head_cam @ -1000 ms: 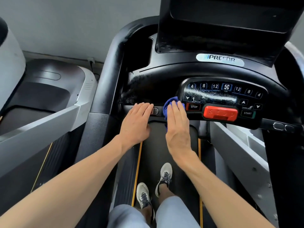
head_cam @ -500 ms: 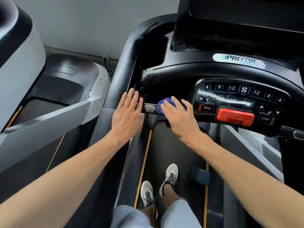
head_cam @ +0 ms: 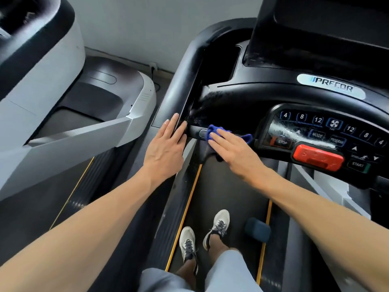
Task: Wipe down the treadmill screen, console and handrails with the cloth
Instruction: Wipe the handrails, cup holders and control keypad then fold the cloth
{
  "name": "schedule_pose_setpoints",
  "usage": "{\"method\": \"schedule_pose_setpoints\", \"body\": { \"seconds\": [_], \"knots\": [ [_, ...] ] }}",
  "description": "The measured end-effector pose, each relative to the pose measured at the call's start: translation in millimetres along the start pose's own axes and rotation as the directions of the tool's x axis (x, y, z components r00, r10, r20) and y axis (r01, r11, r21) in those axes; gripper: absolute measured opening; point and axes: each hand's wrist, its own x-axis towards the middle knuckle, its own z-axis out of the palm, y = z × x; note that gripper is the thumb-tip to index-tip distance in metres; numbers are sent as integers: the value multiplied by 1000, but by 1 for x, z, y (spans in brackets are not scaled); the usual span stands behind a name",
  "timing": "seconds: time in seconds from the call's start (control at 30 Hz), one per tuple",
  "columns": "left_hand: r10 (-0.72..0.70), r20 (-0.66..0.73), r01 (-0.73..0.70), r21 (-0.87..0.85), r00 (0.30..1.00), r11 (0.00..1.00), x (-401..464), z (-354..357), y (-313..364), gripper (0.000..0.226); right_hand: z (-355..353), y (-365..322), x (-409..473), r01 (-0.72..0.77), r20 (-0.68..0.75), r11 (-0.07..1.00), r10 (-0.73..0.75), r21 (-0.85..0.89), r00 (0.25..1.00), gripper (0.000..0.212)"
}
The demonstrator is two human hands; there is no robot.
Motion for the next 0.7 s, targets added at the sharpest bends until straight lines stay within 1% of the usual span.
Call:
{"method": "schedule_pose_setpoints", "body": {
  "seconds": [0.07,0.13,0.2,0.27,0.3,0.37,0.43,0.47,0.57,0.63,0.7],
  "knots": [
    [3,10,-3,-6,1000,1000,0,-1,1,57,0,11,-26,-20,-8,1000,20,-1,1000,59],
    [6,17,-5,-15,1000,1000,0,-1,0,57,2,8,-27,-44,-34,999,43,-21,998,55],
    [5,7,-4,-13,1000,1000,1,-1,0,58,7,-3,-3,-23,-77,999,20,-42,997,52],
    [-15,-12,15,-34,1000,999,0,-1,0,60,12,-17,34,13,-82,1000,-14,-16,996,51],
    [-42,-28,41,-56,999,998,-1,1,-1,64,13,-24,53,20,-81,1000,-19,15,997,52],
    [-153,-62,144,-131,986,981,-2,3,-2,76,11,-29,73,14,-60,998,-11,59,998,50],
    [-274,-25,265,-192,961,945,-3,3,-2,88,12,-26,61,15,-62,999,-13,40,998,51],
    [-301,9,297,-198,953,934,-4,3,-2,91,13,-23,48,22,-69,1000,-21,21,997,54],
    [-307,42,309,-171,951,935,-3,4,1,90,14,-20,25,-15,-21,1000,15,10,1000,61],
    [-303,45,306,-153,952,940,-2,5,2,92,17,-26,49,-34,-1,999,34,1,999,59],
    [-296,49,300,-145,954,943,-1,6,1,94,15,-36,75,-53,17,998,53,44,998,62]
  ]
}}
